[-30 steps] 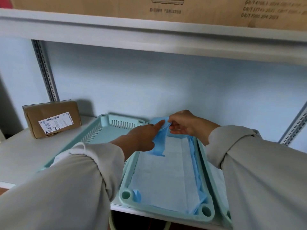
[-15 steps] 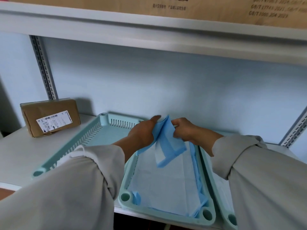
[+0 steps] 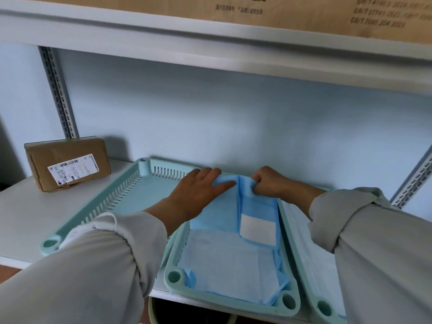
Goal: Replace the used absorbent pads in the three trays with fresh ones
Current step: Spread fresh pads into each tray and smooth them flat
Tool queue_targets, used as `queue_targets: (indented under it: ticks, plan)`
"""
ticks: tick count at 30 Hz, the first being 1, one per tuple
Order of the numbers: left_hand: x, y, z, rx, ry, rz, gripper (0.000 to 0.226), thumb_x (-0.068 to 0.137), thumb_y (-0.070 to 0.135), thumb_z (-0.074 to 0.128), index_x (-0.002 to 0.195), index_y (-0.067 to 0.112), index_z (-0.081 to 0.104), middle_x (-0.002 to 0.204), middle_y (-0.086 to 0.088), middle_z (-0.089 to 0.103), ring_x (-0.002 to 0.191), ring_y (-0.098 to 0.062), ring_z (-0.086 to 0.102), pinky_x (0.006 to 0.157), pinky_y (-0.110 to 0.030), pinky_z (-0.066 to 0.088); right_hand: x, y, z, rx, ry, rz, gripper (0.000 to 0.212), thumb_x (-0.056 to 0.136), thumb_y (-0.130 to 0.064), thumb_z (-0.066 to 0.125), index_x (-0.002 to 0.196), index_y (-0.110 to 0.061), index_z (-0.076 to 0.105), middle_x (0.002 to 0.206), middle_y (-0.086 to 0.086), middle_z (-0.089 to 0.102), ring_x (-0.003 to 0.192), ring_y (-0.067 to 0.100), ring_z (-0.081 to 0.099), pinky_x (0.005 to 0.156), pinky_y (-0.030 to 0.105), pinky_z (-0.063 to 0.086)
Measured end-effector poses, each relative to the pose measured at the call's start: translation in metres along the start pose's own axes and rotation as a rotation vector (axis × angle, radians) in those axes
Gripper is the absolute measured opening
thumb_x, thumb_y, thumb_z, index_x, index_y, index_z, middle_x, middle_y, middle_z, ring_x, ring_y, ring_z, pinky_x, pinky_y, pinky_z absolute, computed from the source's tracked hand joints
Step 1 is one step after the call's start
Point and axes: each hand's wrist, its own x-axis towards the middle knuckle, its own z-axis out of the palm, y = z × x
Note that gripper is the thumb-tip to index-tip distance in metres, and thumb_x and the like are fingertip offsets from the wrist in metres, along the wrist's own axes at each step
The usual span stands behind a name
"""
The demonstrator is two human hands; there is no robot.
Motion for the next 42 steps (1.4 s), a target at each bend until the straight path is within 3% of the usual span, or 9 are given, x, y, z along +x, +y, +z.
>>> queue_targets:
  ticks: [3, 10, 18, 21, 26, 31, 36, 39, 42]
  plan:
    - [0.014, 0.016, -0.004, -0.303, -0.137, -0.255, 0.066, 0.086, 0.053, 0.056, 0.145, 0.033, 0.033, 0.141, -0.008, 0.035, 0.128, -0.025, 0.041, 0.098, -0.036, 0.041, 0.000, -0.003, 0.000, 0.153, 0.074, -0.031, 0.026, 0.080, 0.005, 0.051, 0.060, -0.011, 0.051, 0.063, 0.001, 0.049, 0.064, 0.013, 0.046, 0.054, 0.023, 0.034]
    - [0.021, 0.026, -0.016, -1.368, -0.190, -0.650, 0.040, 0.096, 0.040, 0.048, 0.125, 0.015, 0.055, 0.101, -0.006, 0.059, 0.094, -0.020, 0.058, 0.085, -0.041, 0.053, -0.002, 0.001, 0.003, 0.334, 0.084, -0.110, 0.015, 0.084, 0.008, 0.051, 0.089, 0.014, 0.063, 0.078, 0.011, 0.058, 0.069, 0.015, 0.054, 0.060, 0.025, 0.042]
    - [0.019, -0.002, -0.015, -1.523, 0.075, -1.086, 0.034, 0.098, 0.001, 0.029, 0.072, 0.012, 0.047, 0.079, -0.012, 0.061, 0.062, -0.018, 0.055, 0.050, -0.022, 0.040, -0.006, 0.031, -0.008, 0.225, 0.080, 0.024, 0.028, 0.079, 0.010, 0.047, 0.058, -0.009, 0.046, 0.063, 0.002, 0.044, 0.063, 0.011, 0.041, 0.056, 0.024, 0.030]
    - [0.019, 0.005, -0.026, -1.546, -0.106, -0.988, 0.023, 0.101, 0.026, 0.040, 0.089, 0.012, 0.054, 0.098, -0.013, 0.059, 0.074, -0.021, 0.057, 0.058, -0.023, 0.043, -0.008, 0.034, -0.007, 0.272, 0.070, 0.039, 0.022, 0.079, 0.010, 0.047, 0.067, -0.008, 0.050, 0.071, 0.004, 0.044, 0.070, 0.015, 0.042, 0.058, 0.026, 0.030]
    - [0.028, 0.038, -0.018, -1.556, -0.361, -0.878, 0.061, 0.087, 0.052, 0.057, 0.134, 0.017, 0.043, 0.129, -0.005, 0.054, 0.115, -0.021, 0.056, 0.081, -0.033, 0.053, -0.007, 0.004, -0.001, 0.306, 0.030, -0.061, 0.017, 0.081, 0.010, 0.048, 0.076, -0.004, 0.058, 0.073, 0.006, 0.052, 0.066, 0.012, 0.047, 0.057, 0.023, 0.037]
    - [0.030, 0.033, -0.010, -1.641, -0.267, -0.904, 0.016, 0.089, 0.024, 0.063, 0.089, 0.014, 0.051, 0.096, -0.008, 0.058, 0.090, -0.020, 0.059, 0.080, -0.033, 0.054, -0.006, 0.005, -0.008, 0.319, 0.045, -0.082, 0.018, 0.082, 0.010, 0.048, 0.083, -0.003, 0.060, 0.075, 0.007, 0.052, 0.067, 0.012, 0.047, 0.059, 0.023, 0.038]
    - [0.027, 0.017, -0.007, -1.293, -0.050, -1.052, 0.030, 0.089, 0.022, 0.056, 0.065, 0.018, 0.040, 0.066, -0.001, 0.046, 0.068, -0.020, 0.046, 0.055, -0.025, 0.034, -0.005, 0.014, -0.009, 0.023, -0.021, 0.089, 0.023, 0.082, 0.006, 0.045, 0.064, -0.007, 0.047, 0.076, 0.008, 0.047, 0.077, 0.020, 0.046, 0.054, 0.023, 0.030]
    - [0.022, 0.009, -0.005, -1.265, -0.026, -1.073, 0.028, 0.090, 0.023, 0.055, 0.067, 0.017, 0.040, 0.064, 0.000, 0.044, 0.063, -0.018, 0.040, 0.053, -0.026, 0.030, -0.006, 0.017, -0.005, -0.114, -0.058, 0.131, 0.025, 0.087, 0.002, 0.041, 0.095, -0.003, 0.064, 0.094, 0.007, 0.056, 0.095, 0.023, 0.052, 0.067, 0.022, 0.040]
    - [0.019, 0.005, -0.009, -1.317, -0.016, -0.964, 0.015, 0.090, 0.020, 0.054, 0.078, 0.016, 0.047, 0.069, -0.003, 0.049, 0.063, -0.017, 0.042, 0.054, -0.025, 0.032, -0.005, 0.014, 0.002, 0.122, -0.105, 0.095, 0.051, 0.085, -0.003, 0.048, 0.134, -0.018, 0.051, 0.128, 0.004, 0.054, 0.121, 0.022, 0.051, 0.094, 0.028, 0.042]
